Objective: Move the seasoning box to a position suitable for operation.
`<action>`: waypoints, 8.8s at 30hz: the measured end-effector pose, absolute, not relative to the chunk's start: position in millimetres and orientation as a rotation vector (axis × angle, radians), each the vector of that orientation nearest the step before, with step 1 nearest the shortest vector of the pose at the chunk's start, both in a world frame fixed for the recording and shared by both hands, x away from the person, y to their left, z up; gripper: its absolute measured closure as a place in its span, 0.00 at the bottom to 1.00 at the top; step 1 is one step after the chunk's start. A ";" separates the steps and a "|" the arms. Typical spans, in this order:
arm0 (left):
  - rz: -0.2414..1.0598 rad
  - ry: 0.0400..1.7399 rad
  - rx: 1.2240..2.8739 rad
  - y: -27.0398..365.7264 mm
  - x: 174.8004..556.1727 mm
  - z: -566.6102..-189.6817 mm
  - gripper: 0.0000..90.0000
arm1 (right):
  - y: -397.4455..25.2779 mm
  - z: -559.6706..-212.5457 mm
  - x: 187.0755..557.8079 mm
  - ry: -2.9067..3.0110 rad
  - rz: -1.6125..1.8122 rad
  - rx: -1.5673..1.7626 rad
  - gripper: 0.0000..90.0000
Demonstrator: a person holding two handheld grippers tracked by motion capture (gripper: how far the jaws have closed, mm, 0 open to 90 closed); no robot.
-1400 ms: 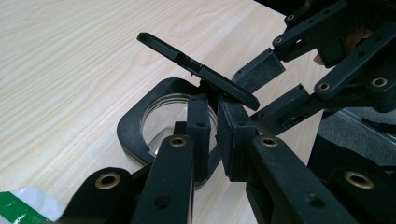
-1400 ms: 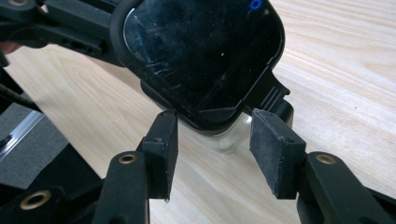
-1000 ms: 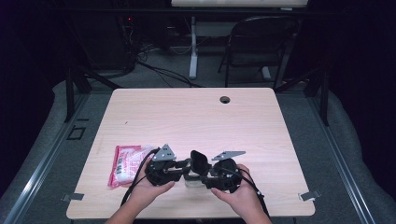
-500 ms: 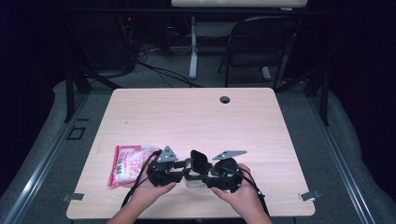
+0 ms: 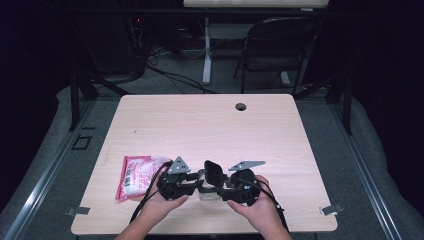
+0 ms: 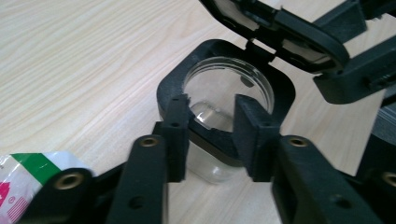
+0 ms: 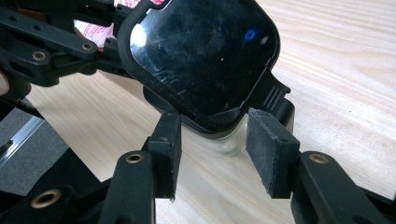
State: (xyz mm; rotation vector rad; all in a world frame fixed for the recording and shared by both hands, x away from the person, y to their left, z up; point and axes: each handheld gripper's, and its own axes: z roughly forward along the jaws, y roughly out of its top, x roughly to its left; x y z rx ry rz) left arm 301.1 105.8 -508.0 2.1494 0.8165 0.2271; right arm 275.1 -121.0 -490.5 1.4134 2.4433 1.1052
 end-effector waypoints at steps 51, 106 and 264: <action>0.244 0.843 2.113 104.5 302.5 -515.5 0.63 | -152.5 -482.3 274.8 2.416 1.140 1.482 0.64; 0.315 0.940 2.083 141.2 293.1 -515.7 0.62 | -144.3 -496.9 311.9 2.377 1.226 1.442 0.83; 0.606 1.203 2.079 217.9 296.5 -566.5 0.89 | -170.4 -491.1 317.7 2.304 1.194 1.434 0.46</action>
